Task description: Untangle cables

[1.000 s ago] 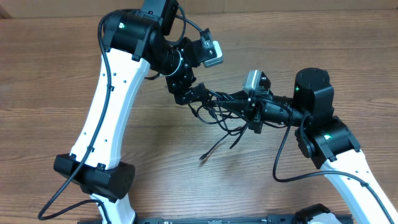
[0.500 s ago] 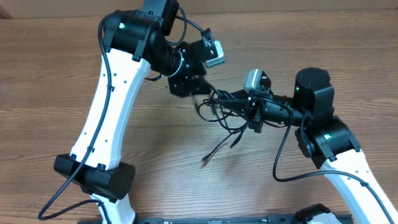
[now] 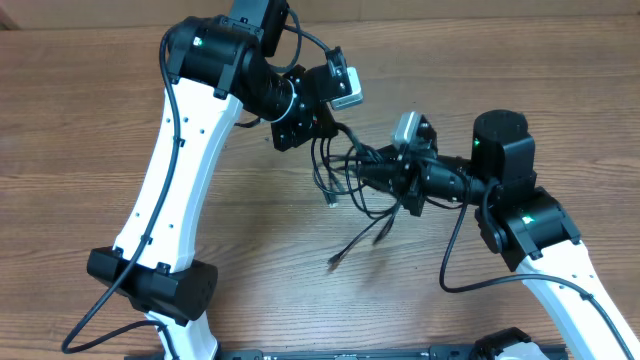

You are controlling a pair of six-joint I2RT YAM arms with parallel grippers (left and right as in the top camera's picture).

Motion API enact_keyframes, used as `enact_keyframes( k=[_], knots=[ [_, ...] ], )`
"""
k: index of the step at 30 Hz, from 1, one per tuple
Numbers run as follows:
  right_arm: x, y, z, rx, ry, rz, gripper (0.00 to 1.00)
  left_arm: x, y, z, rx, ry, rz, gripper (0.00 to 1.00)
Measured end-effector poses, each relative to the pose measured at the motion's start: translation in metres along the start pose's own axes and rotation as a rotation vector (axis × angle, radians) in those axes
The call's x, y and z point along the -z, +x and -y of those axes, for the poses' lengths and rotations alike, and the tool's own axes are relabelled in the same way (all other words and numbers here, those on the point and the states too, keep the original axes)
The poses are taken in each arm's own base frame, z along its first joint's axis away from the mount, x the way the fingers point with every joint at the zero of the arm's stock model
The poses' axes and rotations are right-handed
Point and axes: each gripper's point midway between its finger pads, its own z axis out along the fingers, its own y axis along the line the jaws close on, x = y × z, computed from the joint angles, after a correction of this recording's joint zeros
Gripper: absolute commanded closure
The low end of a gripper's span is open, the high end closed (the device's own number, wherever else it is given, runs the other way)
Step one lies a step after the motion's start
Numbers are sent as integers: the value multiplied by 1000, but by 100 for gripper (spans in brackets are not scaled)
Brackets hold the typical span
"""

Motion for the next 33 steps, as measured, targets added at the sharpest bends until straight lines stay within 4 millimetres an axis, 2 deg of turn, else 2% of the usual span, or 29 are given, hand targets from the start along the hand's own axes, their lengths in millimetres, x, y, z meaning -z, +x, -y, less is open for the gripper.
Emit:
enact_keyframes(
  k=[7,10,14,15,16,17,18,19,28,33],
  knots=[
    [1,28,3,-95,44,-106,38,0,-1,-1,-5,-5,5,96],
    [2,32,4,-106,55,-123,33,0,-1,-1,-5,-5,5,96],
    [2,33,6,-106,67,-128,34,0,-1,-1,-5,-5,5,96],
    [2,33,6,-106,68,-128,39,0,-1,-1,-5,-5,5,96],
    [2,33,7,-106,69,-128,55,0,-1,-1,-4,-5,4,96],
    [2,33,7,-104,69,-129,87,0,-1,-1,-4,-5,4,96],
    [2,33,7,-108,71,-130,94,0,-1,-1,-4,-4,4,96],
    [2,33,8,-105,75,-130,96,0,-1,-1,-4,-4,4,96],
    [2,34,10,-108,88,-132,96,0,4,1,6,0,-20,96],
    [2,20,17,-53,107,-83,96,0,8,-1,8,-14,-39,96]
  ],
)
